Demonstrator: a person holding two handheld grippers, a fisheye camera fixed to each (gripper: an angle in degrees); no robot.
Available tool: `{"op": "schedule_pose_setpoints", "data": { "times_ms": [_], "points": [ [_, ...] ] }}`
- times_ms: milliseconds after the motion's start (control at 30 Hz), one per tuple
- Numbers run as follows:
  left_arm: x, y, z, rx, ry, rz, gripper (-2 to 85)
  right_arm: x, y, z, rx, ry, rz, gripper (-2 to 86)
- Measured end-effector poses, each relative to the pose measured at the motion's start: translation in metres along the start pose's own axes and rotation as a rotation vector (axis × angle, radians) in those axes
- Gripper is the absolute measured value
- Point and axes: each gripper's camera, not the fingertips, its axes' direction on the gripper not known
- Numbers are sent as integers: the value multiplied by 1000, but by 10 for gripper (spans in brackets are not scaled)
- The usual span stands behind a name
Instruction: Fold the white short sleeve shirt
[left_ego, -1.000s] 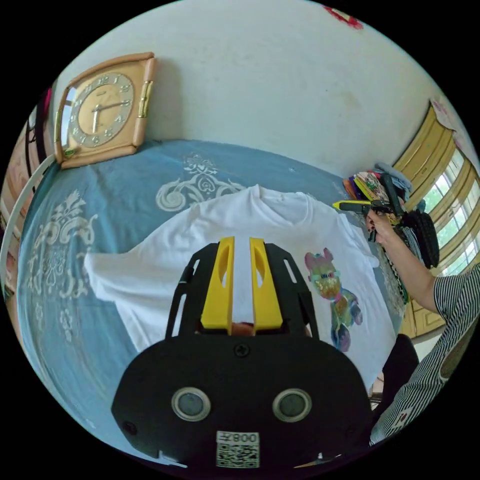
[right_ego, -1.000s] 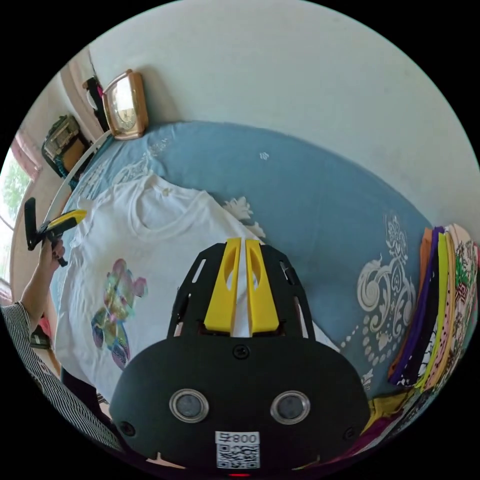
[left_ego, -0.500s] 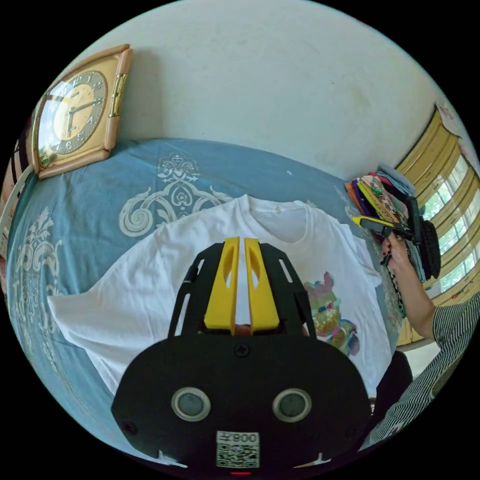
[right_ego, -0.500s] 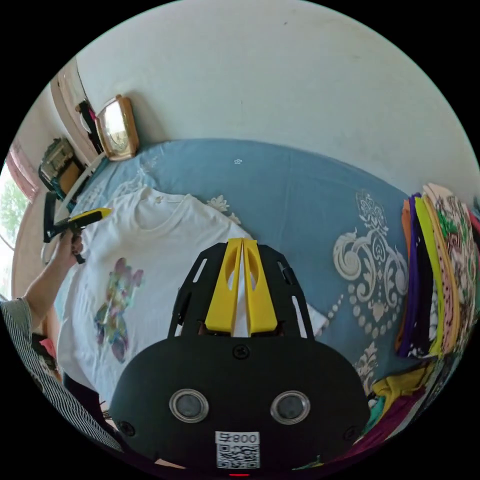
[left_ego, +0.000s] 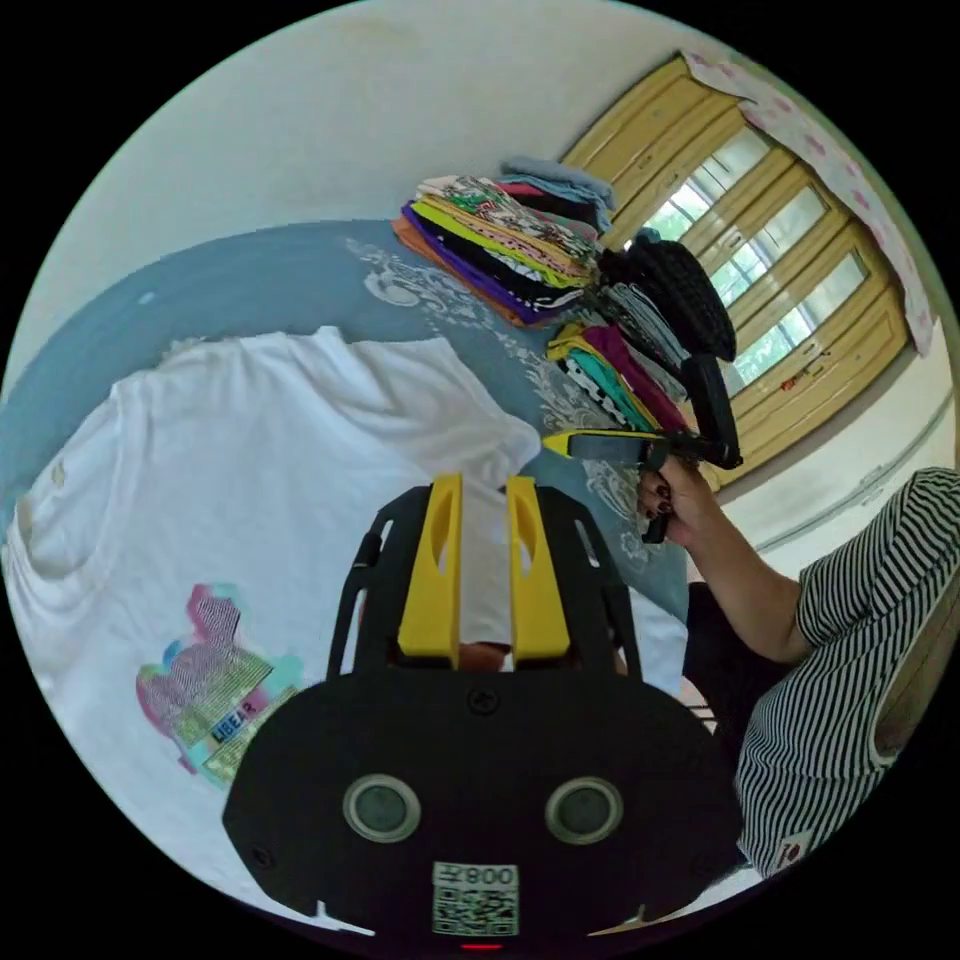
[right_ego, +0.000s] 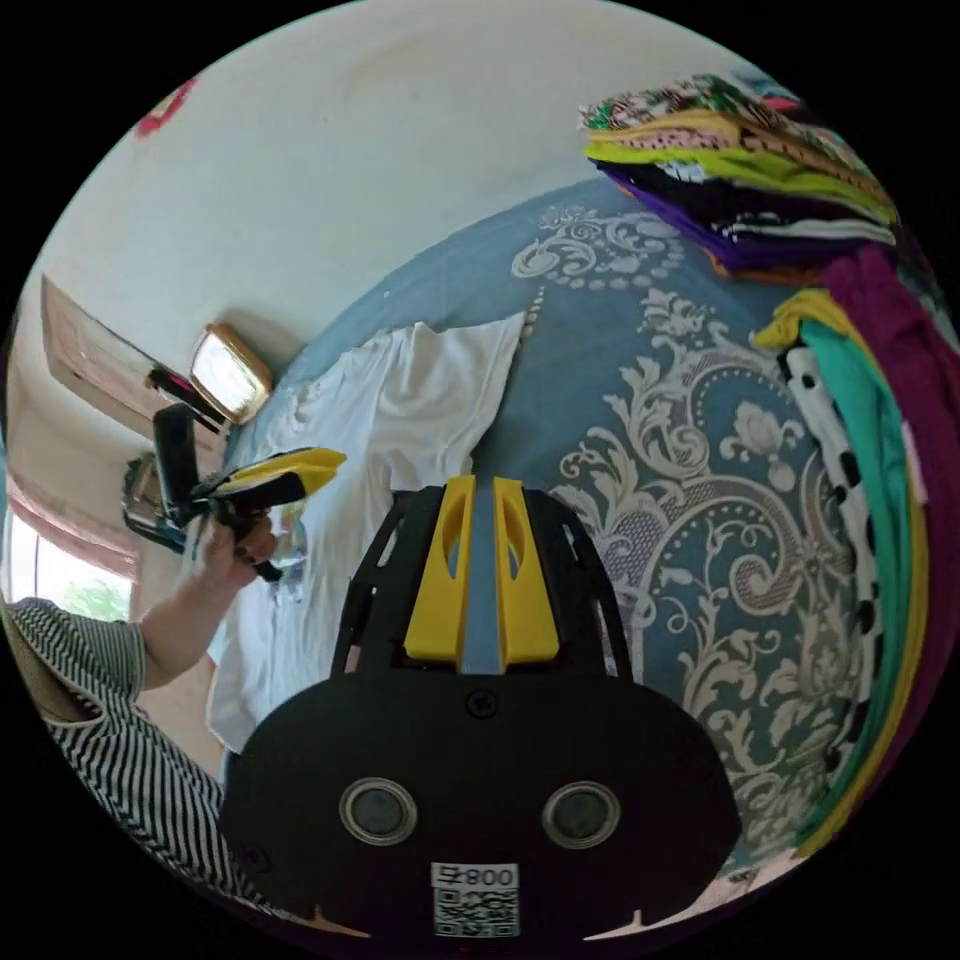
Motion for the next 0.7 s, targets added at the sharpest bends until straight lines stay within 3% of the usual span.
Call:
{"op": "schedule_pose_setpoints", "data": {
  "times_ms": [133, 267, 700],
  "points": [
    [52, -51, 82, -117, -134, 181, 80, 36, 29, 43, -9, -99, 20, 41],
    [77, -79, 153, -218, -225, 223, 79, 61, 56, 81, -32, -193, 2, 62],
    [71, -173, 241, -178, -119, 59, 83, 120, 126, 158, 40, -310, 22, 115]
  ]
}}
